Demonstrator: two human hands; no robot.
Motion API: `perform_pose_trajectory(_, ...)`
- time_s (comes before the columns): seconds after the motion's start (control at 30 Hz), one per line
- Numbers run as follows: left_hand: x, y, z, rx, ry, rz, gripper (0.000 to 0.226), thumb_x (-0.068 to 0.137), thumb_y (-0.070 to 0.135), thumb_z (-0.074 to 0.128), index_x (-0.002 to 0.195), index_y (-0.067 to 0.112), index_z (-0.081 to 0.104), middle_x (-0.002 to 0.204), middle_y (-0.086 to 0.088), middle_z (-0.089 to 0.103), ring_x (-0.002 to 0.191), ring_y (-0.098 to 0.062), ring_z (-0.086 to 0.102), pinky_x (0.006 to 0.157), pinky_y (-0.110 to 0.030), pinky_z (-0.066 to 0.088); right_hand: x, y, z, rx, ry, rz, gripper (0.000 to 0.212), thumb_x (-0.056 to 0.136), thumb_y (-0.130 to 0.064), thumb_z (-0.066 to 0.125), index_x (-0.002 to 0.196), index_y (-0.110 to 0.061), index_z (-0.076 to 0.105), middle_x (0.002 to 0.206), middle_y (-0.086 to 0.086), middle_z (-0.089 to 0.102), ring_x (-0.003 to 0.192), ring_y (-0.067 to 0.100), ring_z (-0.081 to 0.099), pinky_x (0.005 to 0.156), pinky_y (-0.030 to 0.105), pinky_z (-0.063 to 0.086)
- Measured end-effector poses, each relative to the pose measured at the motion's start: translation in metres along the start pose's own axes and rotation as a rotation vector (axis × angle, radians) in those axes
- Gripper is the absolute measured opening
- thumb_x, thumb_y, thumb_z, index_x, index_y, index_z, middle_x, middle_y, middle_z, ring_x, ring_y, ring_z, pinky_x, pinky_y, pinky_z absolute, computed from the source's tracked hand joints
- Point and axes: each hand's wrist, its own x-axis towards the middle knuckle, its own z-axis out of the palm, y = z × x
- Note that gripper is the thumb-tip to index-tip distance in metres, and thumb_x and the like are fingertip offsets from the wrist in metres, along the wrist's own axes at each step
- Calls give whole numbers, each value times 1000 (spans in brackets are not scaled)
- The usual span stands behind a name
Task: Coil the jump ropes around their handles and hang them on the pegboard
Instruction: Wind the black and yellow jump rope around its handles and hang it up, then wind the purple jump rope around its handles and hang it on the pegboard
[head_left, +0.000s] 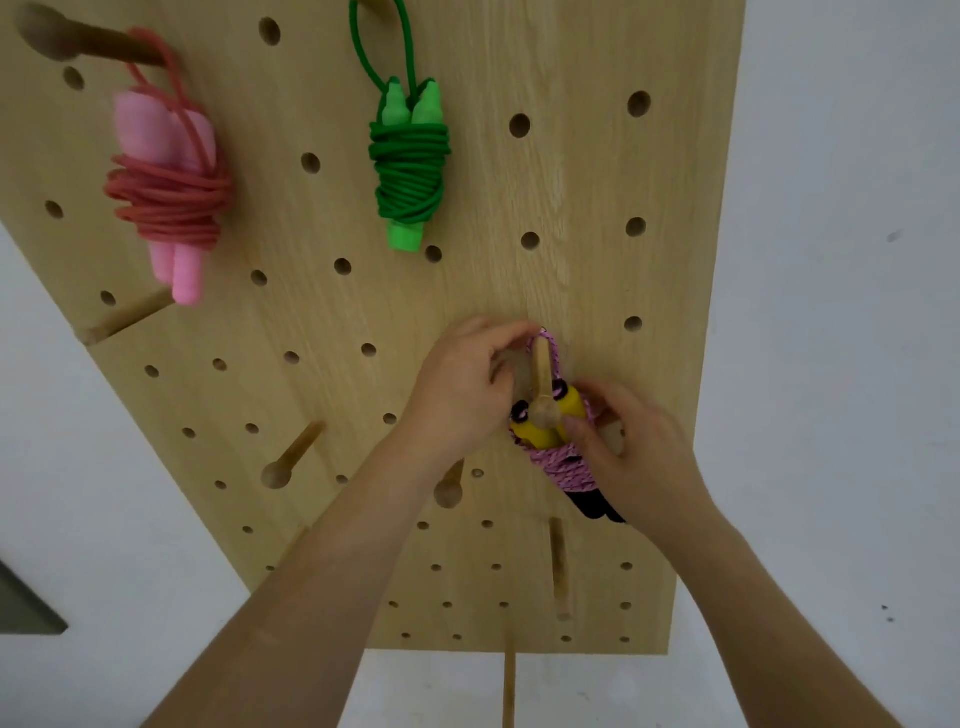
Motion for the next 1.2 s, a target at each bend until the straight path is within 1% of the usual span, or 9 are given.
perform_pose_trajectory(0.1,-13,2,-7,3,-12,12,43,90,5,52,127,26,57,103,9,55,93,-3,50,78,-10,40,-12,-6,-1,-47,109,8,38,90,-36,60,124,-21,55,109,-8,53,85,7,53,70,24,47)
perform_pose_trajectory(0.23,-59,-1,-25,-153,100,-20,32,90,-2,52,105,19,71,88,12,62,77,-4,57,63,-7,42,-37,-27,-5,-56,186,-65,13,90,-20,59,102,-16,62,88,-10,54,71,1,52,59,14,39)
perform_pose_trajectory(0.4,-147,-18,-54,-168,30,20,40,78,-11,45,91,12,75,85,3,69,80,-2,61,71,-13,47,-68,-78,10,-107,-323,-77,11,90,-21,56,96,-24,65,63,-14,57,57,6,53,55,29,46)
perform_pose_trajectory(0.53,-229,-46,-86,-274,-27,-174,43,78,-6,44,86,23,75,81,9,68,79,-5,63,70,-17,49,-103,-130,49,-166,-742,-64,15,94,-30,50,103,-29,63,78,-10,66,69,9,61,67,32,53)
perform_pose_trajectory(0.7,-351,-102,-130,-265,-134,-432,51,79,-11,43,83,31,73,84,13,67,71,-8,60,67,-11,45,-181,-171,123,-181,-1061,47,20,95,-36,48,112,-34,60,88,-18,60,83,5,56,80,27,48)
perform_pose_trajectory(0.8,-432,-140,-143,-297,-187,-615,55,82,-13,45,80,36,69,83,16,66,67,-4,58,63,-13,45,-240,-181,177,-187,-1192,141,23,96,-34,47,116,-32,59,99,-13,63,91,7,57,83,25,46)
perform_pose_trajectory(0.93,-534,-179,-144,-292,-286,-807,39,78,6,42,87,32,69,78,15,66,68,4,58,64,-8,43,-328,-178,246,-188,-1323,210,27,95,-33,50,120,-27,58,110,-6,65,103,13,58,86,24,43)
perform_pose_trajectory(1.03,-606,-208,-122,-283,-305,-986,44,85,-4,44,86,33,67,78,12,66,66,3,58,66,-13,45,-393,-161,296,-138,-1404,360,31,95,-32,51,125,-29,54,116,-6,59,106,14,56,88,24,41)
perform_pose_trajectory(1.2,-741,-252,-33,-323,-413,-1300,43,88,1,47,79,39,64,73,9,67,61,-9,59,66,-26,49,-523,-85,385,-26,-1350,688,33,93,-19,52,124,-29,52,110,-1,57,88,21,59,75,30,50)
